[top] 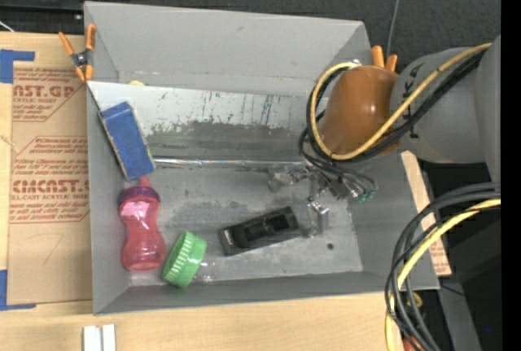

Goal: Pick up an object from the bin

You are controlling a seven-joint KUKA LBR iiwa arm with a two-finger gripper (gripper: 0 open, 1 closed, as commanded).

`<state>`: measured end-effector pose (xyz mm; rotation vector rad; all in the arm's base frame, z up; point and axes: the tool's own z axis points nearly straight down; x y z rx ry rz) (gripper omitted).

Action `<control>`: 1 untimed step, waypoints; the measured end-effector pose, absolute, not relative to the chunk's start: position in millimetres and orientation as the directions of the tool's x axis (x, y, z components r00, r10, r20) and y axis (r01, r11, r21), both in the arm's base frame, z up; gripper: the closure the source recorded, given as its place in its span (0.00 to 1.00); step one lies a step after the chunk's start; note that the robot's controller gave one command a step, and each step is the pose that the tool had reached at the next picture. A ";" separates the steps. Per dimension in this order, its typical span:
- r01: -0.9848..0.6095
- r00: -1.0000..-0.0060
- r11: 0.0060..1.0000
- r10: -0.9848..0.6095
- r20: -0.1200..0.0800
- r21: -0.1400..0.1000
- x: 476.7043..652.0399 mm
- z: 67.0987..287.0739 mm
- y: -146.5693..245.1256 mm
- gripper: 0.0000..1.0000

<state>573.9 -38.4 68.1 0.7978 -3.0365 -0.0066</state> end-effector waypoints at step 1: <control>-0.285 -0.959 0.959 -0.285 -0.007 -0.003 574.1 150.5 -51.7 0.00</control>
Offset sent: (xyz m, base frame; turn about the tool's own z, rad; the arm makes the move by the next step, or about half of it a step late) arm -0.0364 0.0652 0.0319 -0.0039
